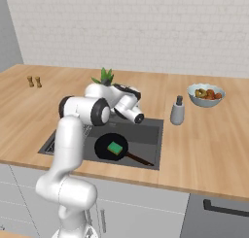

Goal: Pick the pan and sponge and place them into the sink. Then turn on the water.

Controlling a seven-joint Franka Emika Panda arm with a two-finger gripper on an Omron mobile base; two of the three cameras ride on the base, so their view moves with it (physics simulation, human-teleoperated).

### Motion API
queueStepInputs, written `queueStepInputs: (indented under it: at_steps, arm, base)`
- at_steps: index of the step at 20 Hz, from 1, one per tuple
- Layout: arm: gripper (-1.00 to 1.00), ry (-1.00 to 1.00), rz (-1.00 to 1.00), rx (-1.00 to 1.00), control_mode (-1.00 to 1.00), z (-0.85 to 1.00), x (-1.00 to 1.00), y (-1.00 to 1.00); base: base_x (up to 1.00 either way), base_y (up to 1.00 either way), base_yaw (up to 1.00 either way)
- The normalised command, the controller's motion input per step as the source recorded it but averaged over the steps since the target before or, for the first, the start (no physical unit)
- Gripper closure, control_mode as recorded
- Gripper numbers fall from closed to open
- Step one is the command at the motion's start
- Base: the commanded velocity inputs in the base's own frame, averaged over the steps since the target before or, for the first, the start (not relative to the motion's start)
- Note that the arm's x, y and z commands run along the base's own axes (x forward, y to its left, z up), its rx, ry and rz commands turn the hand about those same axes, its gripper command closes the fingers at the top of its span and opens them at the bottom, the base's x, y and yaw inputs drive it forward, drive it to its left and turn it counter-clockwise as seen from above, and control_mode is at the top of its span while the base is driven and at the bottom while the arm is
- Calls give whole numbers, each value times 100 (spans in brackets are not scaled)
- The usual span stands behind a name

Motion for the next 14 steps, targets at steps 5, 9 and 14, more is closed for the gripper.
queueStepInputs:
  at_steps: [5, 9, 14]
  arm:
    - [-100, 0, 0, 0, -100, -11, 27, 0]
    - [-100, 0, 0, 0, -100, -1, 25, 0]
    - [100, 0, -3, 0, -100, 0, 29, 0]
  base:
    - [0, 0, 0]
    - [0, 0, 0]
    - [0, 0, 0]
